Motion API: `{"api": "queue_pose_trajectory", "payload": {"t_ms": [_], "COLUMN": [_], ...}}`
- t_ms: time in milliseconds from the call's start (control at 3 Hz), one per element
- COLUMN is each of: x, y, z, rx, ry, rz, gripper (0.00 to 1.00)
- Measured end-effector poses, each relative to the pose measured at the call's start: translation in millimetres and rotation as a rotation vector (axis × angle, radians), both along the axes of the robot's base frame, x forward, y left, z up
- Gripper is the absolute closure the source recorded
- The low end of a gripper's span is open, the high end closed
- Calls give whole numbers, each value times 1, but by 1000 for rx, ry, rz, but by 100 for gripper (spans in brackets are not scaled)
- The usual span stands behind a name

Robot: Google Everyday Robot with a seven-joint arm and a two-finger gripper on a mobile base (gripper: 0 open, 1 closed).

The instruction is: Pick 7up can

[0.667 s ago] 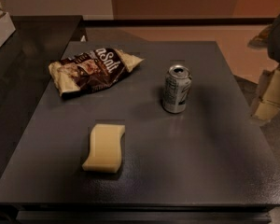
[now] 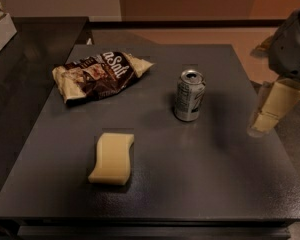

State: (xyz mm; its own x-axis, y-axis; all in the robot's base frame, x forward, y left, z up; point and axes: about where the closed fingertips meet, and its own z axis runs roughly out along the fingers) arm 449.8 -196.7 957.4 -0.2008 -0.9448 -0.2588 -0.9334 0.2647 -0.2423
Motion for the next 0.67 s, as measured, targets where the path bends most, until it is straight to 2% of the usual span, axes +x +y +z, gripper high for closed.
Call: {"api": "queue_pose_trajectory", "payload": {"t_ms": [667], "x": [33], "y": [40], "z": [-45], "rx": [131], "ry": [25], "rz": [-13], "gripper": [0]}}
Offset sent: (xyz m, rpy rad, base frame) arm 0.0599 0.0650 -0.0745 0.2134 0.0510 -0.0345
